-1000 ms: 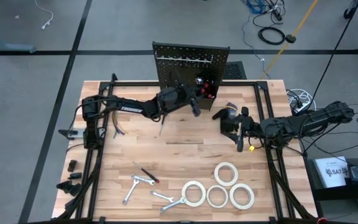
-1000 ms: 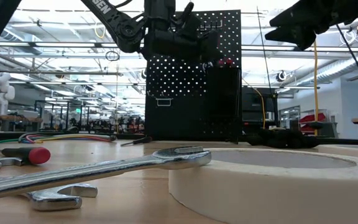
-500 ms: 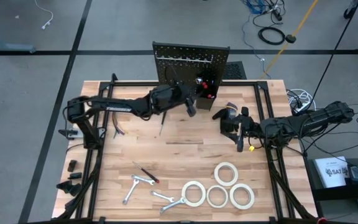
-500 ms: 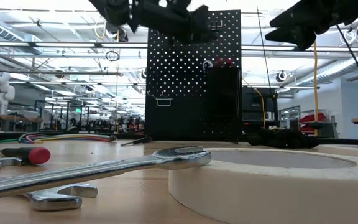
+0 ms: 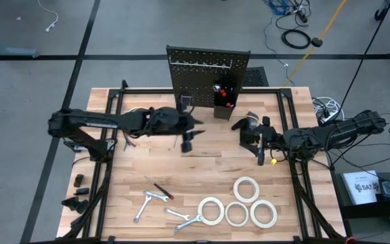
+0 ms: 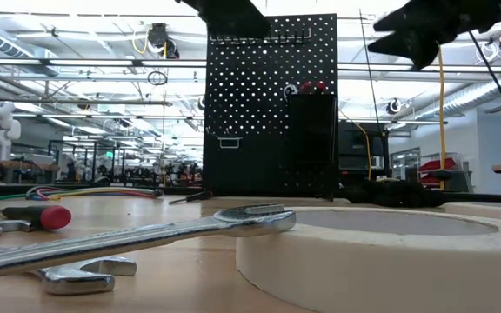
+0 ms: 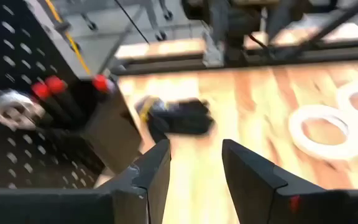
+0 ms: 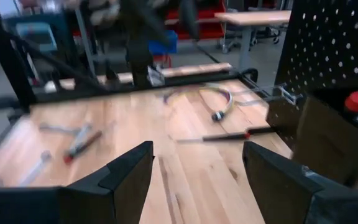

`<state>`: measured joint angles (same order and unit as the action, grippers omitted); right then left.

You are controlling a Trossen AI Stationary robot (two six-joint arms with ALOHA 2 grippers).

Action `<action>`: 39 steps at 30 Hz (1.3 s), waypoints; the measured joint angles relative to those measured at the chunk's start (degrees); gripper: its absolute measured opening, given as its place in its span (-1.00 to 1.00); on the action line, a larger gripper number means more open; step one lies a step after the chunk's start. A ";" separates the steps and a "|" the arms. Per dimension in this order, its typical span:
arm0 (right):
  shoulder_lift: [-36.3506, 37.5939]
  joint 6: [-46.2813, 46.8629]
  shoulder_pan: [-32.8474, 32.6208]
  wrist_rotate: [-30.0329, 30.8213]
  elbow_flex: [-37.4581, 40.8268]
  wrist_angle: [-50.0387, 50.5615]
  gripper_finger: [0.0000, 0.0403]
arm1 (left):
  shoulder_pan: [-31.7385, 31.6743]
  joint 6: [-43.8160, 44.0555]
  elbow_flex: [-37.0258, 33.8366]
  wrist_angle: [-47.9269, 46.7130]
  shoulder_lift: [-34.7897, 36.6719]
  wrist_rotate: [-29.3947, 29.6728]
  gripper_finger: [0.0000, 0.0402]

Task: Hang tools onto peg board
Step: Put the black nut driver into the black bin on the peg board

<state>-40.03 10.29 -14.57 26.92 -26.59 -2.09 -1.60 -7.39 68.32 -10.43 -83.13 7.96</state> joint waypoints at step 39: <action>-48.05 -2.93 -1.84 -15.32 -20.98 -16.71 0.20 | 29.96 38.43 -15.40 -18.41 3.30 8.61 -0.27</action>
<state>-88.07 7.37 -16.41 11.60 -47.57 -18.79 28.36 31.04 52.93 -28.84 -79.83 16.57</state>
